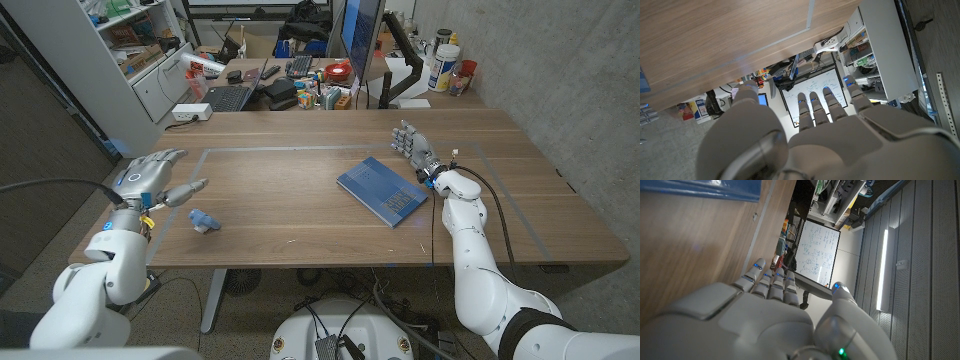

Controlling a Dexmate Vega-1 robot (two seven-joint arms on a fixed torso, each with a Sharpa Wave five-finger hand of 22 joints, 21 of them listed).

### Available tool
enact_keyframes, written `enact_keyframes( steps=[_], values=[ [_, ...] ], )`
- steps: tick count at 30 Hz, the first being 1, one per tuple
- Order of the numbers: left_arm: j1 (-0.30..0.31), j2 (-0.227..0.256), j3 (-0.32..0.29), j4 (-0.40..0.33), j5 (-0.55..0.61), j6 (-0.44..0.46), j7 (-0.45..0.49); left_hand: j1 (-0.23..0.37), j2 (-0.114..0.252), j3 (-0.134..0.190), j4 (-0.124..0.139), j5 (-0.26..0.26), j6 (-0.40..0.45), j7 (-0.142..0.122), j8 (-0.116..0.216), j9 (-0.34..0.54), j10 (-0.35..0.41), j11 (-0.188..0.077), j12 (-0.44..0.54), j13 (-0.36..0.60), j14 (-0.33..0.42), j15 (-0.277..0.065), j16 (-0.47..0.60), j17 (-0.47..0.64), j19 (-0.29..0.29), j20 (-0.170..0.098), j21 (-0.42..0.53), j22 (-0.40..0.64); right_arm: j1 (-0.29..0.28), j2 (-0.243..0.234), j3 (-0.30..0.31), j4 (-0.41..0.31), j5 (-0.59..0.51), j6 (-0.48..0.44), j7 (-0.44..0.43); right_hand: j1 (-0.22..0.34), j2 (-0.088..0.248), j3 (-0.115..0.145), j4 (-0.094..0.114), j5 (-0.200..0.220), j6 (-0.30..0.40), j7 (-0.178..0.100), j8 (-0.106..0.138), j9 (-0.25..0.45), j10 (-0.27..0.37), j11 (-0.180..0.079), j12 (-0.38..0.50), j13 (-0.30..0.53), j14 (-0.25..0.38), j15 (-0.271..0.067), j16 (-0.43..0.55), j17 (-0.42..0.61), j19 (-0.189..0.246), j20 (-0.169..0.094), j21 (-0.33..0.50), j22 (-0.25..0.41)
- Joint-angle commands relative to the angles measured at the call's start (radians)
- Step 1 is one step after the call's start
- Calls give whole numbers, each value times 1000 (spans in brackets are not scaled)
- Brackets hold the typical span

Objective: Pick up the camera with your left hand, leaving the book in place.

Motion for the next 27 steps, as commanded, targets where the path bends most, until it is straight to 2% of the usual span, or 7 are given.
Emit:
enact_keyframes(
  steps=[1,11,21,27],
  values=[
    [-15,19,19,8,29,37,-53,12,-1,-6,0,4,8,-1,-4,2,6,7,5,5,8,-10,4,4,7,4,2,1,-1,3,1,-4,-4,-2,-4,-1,11,-4,0,6,2,-3,2,2,10,-2,-4,5,8,2,0,5,7,-21,-7,1],
    [-21,24,40,4,33,58,-61,13,-1,-10,1,4,9,-5,-8,2,14,3,4,5,16,-15,3,4,24,2,5,2,-4,2,4,-11,1,-2,-1,-1,11,-5,0,7,2,-3,2,2,9,-4,-4,5,8,3,0,5,8,-20,-10,1],
    [-7,15,65,-16,54,93,-65,17,-5,-15,-1,5,4,-11,-14,3,12,3,0,6,25,-5,3,4,57,0,14,3,-1,-2,7,-7,7,3,5,-1,11,-6,-1,7,1,-3,2,2,8,-5,-4,5,8,4,0,5,8,-19,-13,2],
    [5,9,77,-28,62,118,-83,24,-12,-22,-5,5,4,-11,-19,3,13,2,-4,6,47,-5,6,4,113,-1,31,6,1,-4,7,-8,8,2,10,-1,12,-6,-1,7,2,-4,2,2,9,-3,-4,5,9,4,0,5,9,-19,-15,2]
  ],
)
